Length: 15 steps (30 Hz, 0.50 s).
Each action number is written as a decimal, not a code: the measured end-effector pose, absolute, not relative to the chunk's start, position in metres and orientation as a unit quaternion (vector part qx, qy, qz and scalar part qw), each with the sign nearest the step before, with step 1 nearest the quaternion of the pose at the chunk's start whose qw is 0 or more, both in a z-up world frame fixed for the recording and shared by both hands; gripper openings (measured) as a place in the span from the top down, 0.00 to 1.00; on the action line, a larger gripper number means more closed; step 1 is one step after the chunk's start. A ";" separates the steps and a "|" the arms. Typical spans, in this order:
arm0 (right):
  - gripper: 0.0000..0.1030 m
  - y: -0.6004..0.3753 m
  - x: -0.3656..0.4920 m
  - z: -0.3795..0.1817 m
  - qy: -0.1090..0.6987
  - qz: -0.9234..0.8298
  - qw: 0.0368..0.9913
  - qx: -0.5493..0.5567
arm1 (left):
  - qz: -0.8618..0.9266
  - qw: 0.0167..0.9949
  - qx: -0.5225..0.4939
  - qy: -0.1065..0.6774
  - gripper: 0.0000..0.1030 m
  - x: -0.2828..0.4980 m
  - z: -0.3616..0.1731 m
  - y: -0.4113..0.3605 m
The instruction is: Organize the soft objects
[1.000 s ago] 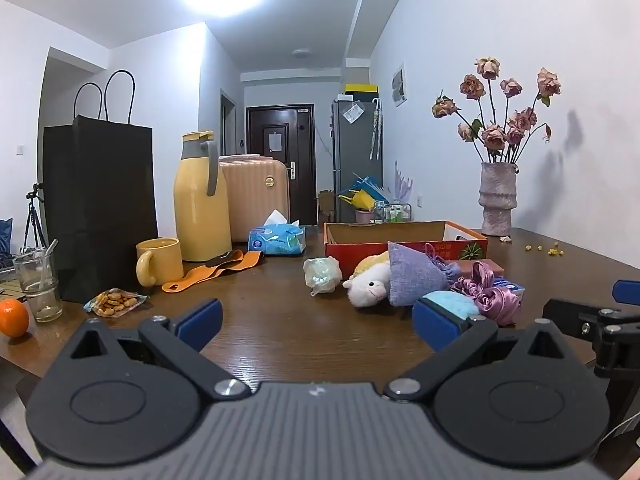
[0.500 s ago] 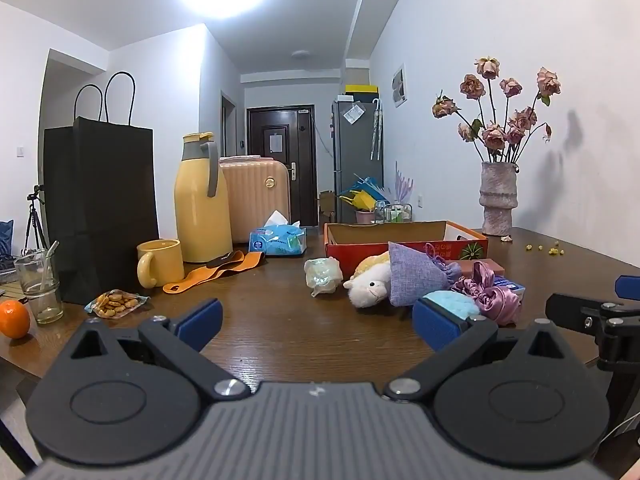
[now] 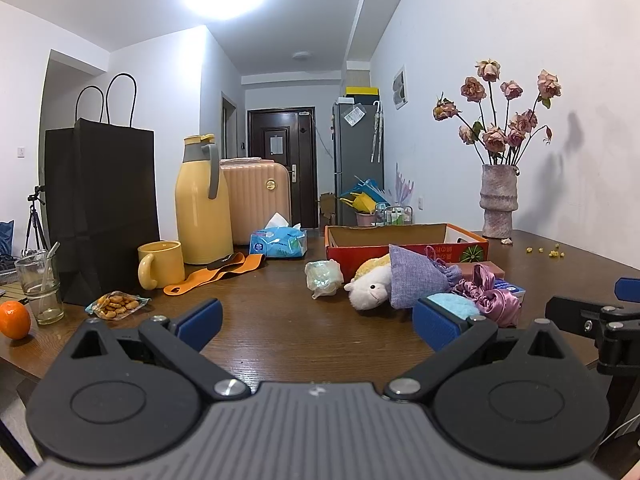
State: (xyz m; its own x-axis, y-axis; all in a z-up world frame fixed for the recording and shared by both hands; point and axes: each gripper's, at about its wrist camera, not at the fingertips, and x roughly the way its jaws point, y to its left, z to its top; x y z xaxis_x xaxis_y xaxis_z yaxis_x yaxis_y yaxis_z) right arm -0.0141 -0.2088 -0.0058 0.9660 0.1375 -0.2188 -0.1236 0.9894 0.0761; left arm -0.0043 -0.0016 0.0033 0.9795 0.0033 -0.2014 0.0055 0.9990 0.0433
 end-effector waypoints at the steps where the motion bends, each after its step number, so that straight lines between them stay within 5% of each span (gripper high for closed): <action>1: 0.00 -0.209 -0.014 -0.006 0.113 0.066 0.991 0.031 | 0.000 0.995 0.022 0.101 0.00 -0.005 0.003 -0.002; 15: 0.00 -0.209 -0.015 -0.004 0.111 0.070 0.991 0.032 | -0.001 0.995 0.021 0.101 0.00 -0.004 0.004 -0.001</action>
